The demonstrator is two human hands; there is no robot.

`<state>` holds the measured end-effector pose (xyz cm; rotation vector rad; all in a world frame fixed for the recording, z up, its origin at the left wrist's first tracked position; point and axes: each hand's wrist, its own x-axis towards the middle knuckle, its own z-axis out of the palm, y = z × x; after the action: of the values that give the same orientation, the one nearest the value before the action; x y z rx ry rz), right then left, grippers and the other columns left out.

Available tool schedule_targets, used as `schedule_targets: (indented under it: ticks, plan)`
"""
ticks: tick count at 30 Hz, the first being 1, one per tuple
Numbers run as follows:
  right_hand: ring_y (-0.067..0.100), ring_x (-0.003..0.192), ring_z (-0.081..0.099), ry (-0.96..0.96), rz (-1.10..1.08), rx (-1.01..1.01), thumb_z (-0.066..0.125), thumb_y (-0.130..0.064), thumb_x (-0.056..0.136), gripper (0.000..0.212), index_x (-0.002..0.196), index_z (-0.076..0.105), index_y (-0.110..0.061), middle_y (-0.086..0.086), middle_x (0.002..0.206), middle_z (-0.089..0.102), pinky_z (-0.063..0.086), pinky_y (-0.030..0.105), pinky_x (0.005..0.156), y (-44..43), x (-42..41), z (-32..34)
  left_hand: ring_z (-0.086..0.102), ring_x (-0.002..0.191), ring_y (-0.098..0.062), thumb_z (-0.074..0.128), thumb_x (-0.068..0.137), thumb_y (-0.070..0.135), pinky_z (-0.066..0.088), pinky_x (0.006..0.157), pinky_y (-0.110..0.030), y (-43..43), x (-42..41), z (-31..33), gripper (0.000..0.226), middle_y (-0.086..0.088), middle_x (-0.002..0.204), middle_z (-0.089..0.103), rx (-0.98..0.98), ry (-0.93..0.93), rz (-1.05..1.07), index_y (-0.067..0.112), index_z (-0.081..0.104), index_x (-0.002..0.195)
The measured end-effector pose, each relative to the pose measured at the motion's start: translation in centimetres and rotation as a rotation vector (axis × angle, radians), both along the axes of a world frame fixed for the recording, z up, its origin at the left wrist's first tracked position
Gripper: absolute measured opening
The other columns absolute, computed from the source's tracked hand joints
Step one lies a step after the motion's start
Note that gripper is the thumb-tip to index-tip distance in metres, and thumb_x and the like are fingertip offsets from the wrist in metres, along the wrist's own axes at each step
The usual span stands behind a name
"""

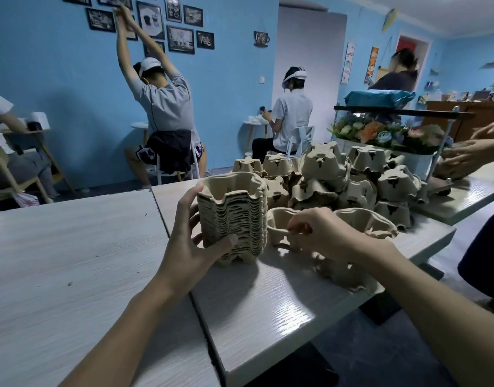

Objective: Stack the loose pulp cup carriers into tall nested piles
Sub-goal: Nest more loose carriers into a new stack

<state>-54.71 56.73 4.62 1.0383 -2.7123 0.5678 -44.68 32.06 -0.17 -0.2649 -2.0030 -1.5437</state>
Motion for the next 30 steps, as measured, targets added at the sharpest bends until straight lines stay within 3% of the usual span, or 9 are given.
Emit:
schedule_targets:
  ticks: [3, 5, 9, 11, 15, 20, 24, 26, 30]
  plan:
    - [0.022, 0.082, 0.061, 0.061, 0.037, -0.124, 0.080, -0.017, 0.079, 0.018, 0.092, 0.072, -0.008, 0.004, 0.090, 0.064, 0.051, 0.031, 0.072, -1.0, 0.2, -0.1, 0.055, 0.127, -0.019, 0.083, 0.070, 0.030, 0.052, 0.100, -0.054, 0.0, 0.0, 0.1, 0.094, 0.002, 0.135, 0.055, 0.002, -0.005, 0.003, 0.043, 0.030, 0.145]
    - [0.021, 0.086, 0.060, 0.017, 0.071, -0.158, 0.083, -0.022, 0.076, 0.025, 0.095, 0.072, -0.011, 0.001, 0.095, 0.064, 0.051, 0.034, 0.076, -0.6, 0.1, 0.4, 0.055, 0.126, -0.019, 0.084, 0.070, 0.030, 0.052, 0.100, -0.055, 0.0, 0.0, 0.0, 0.094, 0.004, 0.134, 0.056, 0.002, -0.005, 0.006, 0.043, 0.030, 0.146]
    - [0.020, 0.104, 0.047, -0.008, -0.036, 0.146, 0.081, -0.039, 0.075, 0.035, 0.106, 0.070, -0.027, -0.009, 0.109, 0.062, 0.043, 0.041, 0.089, 1.2, -1.1, 1.0, 0.054, 0.127, -0.018, 0.084, 0.070, 0.030, 0.053, 0.099, -0.051, -0.1, 0.0, 0.0, 0.093, 0.006, 0.135, 0.056, 0.003, -0.002, 0.002, 0.044, 0.030, 0.145]
    - [0.022, 0.098, 0.057, -0.028, -0.020, 0.187, 0.081, -0.030, 0.077, 0.027, 0.100, 0.072, -0.021, -0.004, 0.102, 0.066, 0.047, 0.038, 0.086, 1.3, -1.6, 0.7, 0.054, 0.128, -0.018, 0.084, 0.070, 0.031, 0.054, 0.097, -0.047, -0.1, -0.1, -0.1, 0.094, 0.006, 0.136, 0.055, 0.005, -0.001, -0.003, 0.044, 0.030, 0.146]
    - [0.018, 0.081, 0.063, -0.014, -0.053, 0.011, 0.081, -0.031, 0.079, 0.023, 0.093, 0.073, -0.014, 0.001, 0.087, 0.069, 0.053, 0.037, 0.076, 0.3, -1.4, 0.2, 0.054, 0.128, -0.020, 0.083, 0.070, 0.030, 0.055, 0.091, -0.037, -0.2, -0.2, -0.1, 0.094, 0.004, 0.137, 0.054, 0.004, 0.000, -0.010, 0.045, 0.029, 0.146]
    - [0.014, 0.077, 0.056, -0.006, -0.028, -0.106, 0.084, -0.037, 0.073, 0.039, 0.103, 0.072, -0.015, -0.004, 0.088, 0.064, 0.048, 0.029, 0.070, 0.1, -1.6, 0.0, 0.053, 0.129, -0.020, 0.084, 0.071, 0.031, 0.055, 0.096, -0.046, -0.2, -0.2, -0.2, 0.094, 0.004, 0.138, 0.054, 0.001, -0.001, -0.013, 0.044, 0.029, 0.146]
    - [0.019, 0.096, 0.047, 0.027, -0.043, 0.219, 0.078, -0.047, 0.076, 0.042, 0.113, 0.067, -0.029, -0.014, 0.104, 0.063, 0.044, 0.040, 0.085, 1.3, -2.3, 0.0, 0.054, 0.128, -0.019, 0.083, 0.072, 0.032, 0.054, 0.097, -0.050, -0.1, -0.1, -0.1, 0.093, 0.004, 0.139, 0.053, -0.014, 0.004, -0.001, 0.044, 0.028, 0.146]
    - [0.021, 0.095, 0.053, 0.015, -0.015, 0.250, 0.075, -0.036, 0.081, 0.032, 0.109, 0.070, -0.021, -0.007, 0.104, 0.068, 0.047, 0.043, 0.086, 1.2, -2.4, -0.3, 0.054, 0.128, -0.018, 0.082, 0.071, 0.033, 0.054, 0.097, -0.048, -0.1, -0.2, -0.1, 0.092, 0.004, 0.140, 0.053, -0.022, 0.003, -0.002, 0.046, 0.028, 0.145]
    - [0.019, 0.073, 0.061, 0.062, 0.037, 0.065, 0.070, -0.014, 0.086, 0.006, 0.088, 0.074, -0.011, 0.001, 0.079, 0.069, 0.049, 0.034, 0.068, 0.7, -2.5, -0.6, 0.053, 0.129, -0.020, 0.082, 0.072, 0.033, 0.054, 0.097, -0.048, -0.1, -0.1, -0.1, 0.093, 0.003, 0.141, 0.052, -0.022, -0.001, -0.007, 0.048, 0.027, 0.145]
